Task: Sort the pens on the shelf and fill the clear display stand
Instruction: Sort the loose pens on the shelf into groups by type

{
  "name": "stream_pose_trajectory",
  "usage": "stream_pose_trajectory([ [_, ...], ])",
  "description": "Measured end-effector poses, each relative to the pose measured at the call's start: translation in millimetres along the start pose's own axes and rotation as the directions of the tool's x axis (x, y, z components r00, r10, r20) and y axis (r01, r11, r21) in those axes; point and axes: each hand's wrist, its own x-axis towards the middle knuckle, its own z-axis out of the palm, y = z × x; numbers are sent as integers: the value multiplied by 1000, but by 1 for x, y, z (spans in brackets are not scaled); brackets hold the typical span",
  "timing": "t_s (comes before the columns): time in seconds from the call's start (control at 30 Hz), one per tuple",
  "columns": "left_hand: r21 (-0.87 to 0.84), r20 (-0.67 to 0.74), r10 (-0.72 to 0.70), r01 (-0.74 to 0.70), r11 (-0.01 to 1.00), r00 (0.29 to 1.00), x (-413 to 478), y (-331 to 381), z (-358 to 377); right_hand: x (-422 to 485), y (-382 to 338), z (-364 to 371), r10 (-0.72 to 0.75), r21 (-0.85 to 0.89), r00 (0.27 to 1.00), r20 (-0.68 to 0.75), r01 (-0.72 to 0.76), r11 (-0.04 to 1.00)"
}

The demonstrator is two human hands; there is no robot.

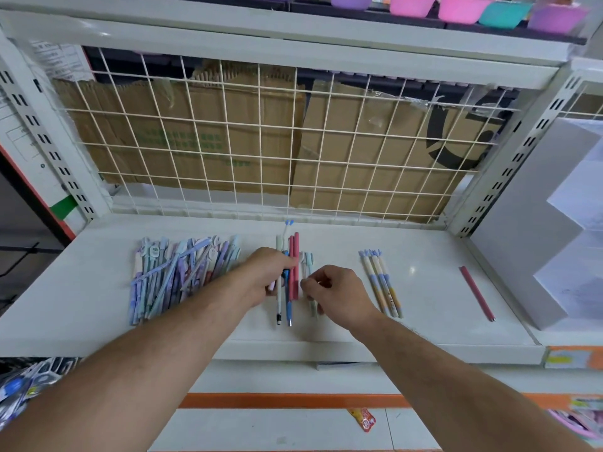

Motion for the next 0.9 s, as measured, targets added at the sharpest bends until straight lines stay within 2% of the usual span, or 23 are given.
stream_pose_trajectory([
  [0.1,-59,54,26,-23,998,998,-7,3,17,-3,1,-5,27,76,998,62,-31,997],
  [0.3,-63,109,49,-43,997,993,-17,11,46,-3,12,-30,70,71,996,52,-73,995],
  [0.47,-84,121,44,-34,996,992,-13,18,80,-6,25,-61,142,138,990,20,-144,980],
  [0.63,-54,148,41,-33,998,988,-6,26,122,-11,52,-101,205,152,976,-79,-192,969],
  [0.73,-58,183,27,-17,998,983,-4,29,149,-14,73,-130,245,79,955,-166,-235,969],
  [0.9,-8,192,25,-24,1000,981,-1,32,192,-12,111,-174,257,-179,917,-305,-320,930],
])
